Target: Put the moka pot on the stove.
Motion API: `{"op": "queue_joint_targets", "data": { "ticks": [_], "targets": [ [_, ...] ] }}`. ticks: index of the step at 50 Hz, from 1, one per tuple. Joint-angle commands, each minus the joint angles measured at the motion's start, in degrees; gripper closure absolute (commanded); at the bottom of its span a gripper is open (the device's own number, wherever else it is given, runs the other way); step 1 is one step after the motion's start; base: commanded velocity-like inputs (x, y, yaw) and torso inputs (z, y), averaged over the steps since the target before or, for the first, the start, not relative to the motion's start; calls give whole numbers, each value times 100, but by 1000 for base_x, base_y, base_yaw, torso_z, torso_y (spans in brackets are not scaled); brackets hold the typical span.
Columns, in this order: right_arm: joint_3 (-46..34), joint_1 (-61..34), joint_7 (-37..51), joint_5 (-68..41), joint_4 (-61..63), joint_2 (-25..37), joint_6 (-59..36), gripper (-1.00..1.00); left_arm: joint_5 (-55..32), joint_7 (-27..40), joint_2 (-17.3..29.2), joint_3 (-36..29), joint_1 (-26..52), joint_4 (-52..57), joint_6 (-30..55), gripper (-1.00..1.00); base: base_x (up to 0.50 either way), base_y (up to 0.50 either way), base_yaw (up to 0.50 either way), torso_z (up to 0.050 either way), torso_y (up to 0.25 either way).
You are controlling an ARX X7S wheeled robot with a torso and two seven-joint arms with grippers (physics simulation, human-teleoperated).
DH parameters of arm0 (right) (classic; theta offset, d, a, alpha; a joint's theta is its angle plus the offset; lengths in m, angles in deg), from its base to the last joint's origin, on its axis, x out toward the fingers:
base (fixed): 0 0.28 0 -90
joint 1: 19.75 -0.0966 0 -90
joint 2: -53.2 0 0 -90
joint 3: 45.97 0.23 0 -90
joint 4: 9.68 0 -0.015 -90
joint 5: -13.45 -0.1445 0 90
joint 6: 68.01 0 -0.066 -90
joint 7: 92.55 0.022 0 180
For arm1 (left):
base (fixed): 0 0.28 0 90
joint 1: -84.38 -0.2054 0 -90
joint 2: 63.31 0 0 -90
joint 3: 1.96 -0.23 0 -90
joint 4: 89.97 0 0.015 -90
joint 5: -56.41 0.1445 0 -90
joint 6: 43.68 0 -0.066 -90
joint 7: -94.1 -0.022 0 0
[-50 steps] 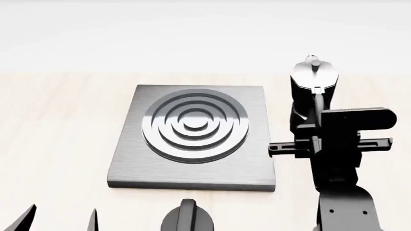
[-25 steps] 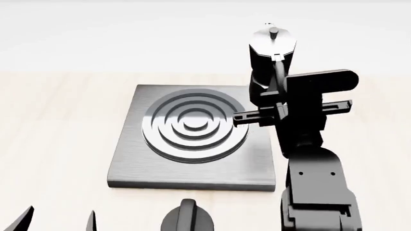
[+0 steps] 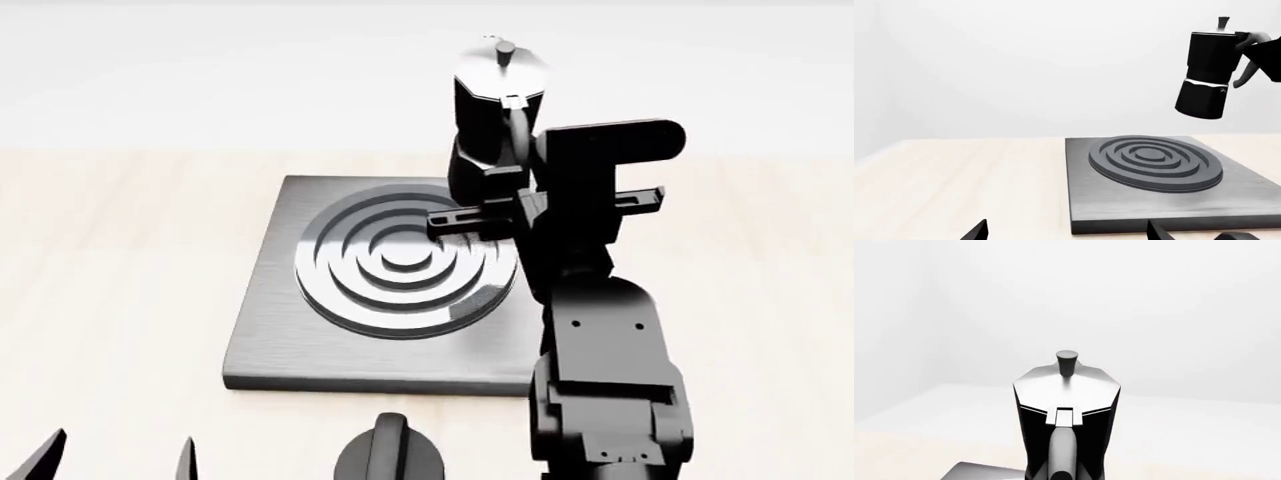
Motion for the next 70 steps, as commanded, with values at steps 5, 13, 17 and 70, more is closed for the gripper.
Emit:
{"op": "queue_joint_targets", "data": {
  "ticks": [5,13,17,70],
  "targets": [
    [-1107,-252,115,-1004,4,-146,-140,100,-60,-16,3,11,13,59,-53,-100,0,0,0,3,2],
    [-2260,-298,249,-2062,4,-146,-156,100,-75,8,16,6,23,49,-57,-100,0,0,0,0,1],
    [-2798,-317,321,-2538,4,-146,-145,100,-84,18,33,3,-2,83,-61,-100,0,0,0,0,0],
    [-4462,-124,600,-4197,2,-147,-521,100,-175,135,137,-55,-26,119,-105,-100,0,0,0,0,1]
  ]
}}
